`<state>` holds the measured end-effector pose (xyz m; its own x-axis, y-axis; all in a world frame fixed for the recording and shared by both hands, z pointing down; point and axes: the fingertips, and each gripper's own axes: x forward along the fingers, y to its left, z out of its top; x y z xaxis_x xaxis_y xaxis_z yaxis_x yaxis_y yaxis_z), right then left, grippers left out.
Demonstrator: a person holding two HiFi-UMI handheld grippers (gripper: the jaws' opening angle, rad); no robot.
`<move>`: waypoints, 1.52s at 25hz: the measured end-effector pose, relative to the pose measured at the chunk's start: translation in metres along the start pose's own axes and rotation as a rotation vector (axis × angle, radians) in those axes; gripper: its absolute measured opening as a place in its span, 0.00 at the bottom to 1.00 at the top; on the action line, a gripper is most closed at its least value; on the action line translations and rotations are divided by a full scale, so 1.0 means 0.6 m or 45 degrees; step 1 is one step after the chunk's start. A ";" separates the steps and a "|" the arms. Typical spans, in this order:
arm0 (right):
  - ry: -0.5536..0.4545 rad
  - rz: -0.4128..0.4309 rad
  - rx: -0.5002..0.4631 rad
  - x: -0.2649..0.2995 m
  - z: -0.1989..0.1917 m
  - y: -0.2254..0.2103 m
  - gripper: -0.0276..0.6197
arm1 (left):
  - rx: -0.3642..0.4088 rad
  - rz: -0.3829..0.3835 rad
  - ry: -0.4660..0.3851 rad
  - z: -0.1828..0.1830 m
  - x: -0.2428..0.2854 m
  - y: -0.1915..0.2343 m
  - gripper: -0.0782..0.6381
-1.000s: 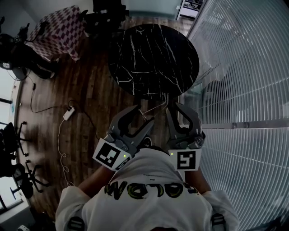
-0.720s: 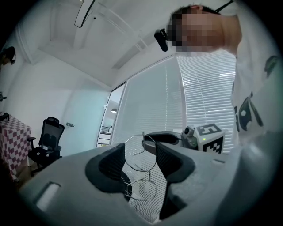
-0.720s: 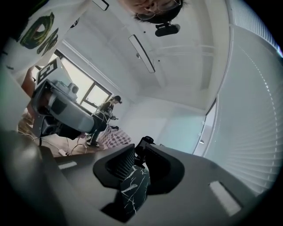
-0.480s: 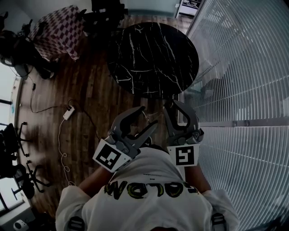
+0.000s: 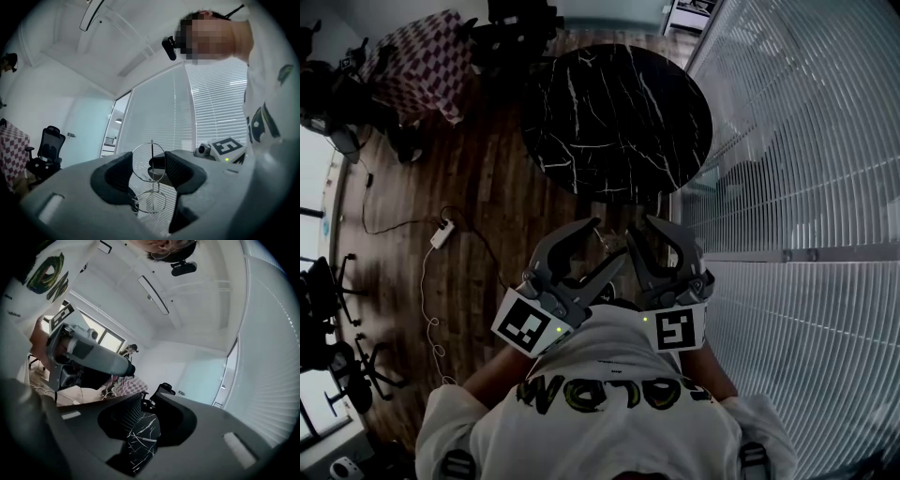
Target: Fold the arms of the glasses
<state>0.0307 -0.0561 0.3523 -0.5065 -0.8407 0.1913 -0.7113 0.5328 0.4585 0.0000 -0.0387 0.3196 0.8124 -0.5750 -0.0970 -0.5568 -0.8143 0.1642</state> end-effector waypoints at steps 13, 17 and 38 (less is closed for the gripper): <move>0.089 -0.161 0.119 -0.011 -0.086 -0.055 0.19 | -0.090 0.110 -0.090 0.032 -0.024 0.043 0.41; 0.057 -0.185 0.252 -0.004 -0.106 -0.063 0.19 | -0.104 0.071 -0.118 0.049 -0.026 0.028 0.41; -0.113 -0.152 0.334 -0.009 -0.035 -0.052 0.20 | -0.110 -0.008 -0.058 0.019 -0.017 -0.009 0.41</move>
<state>0.0659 -0.0701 0.3553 -0.4441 -0.8934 0.0678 -0.8642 0.4471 0.2309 -0.0073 -0.0293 0.3086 0.8060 -0.5745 -0.1425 -0.5331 -0.8092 0.2470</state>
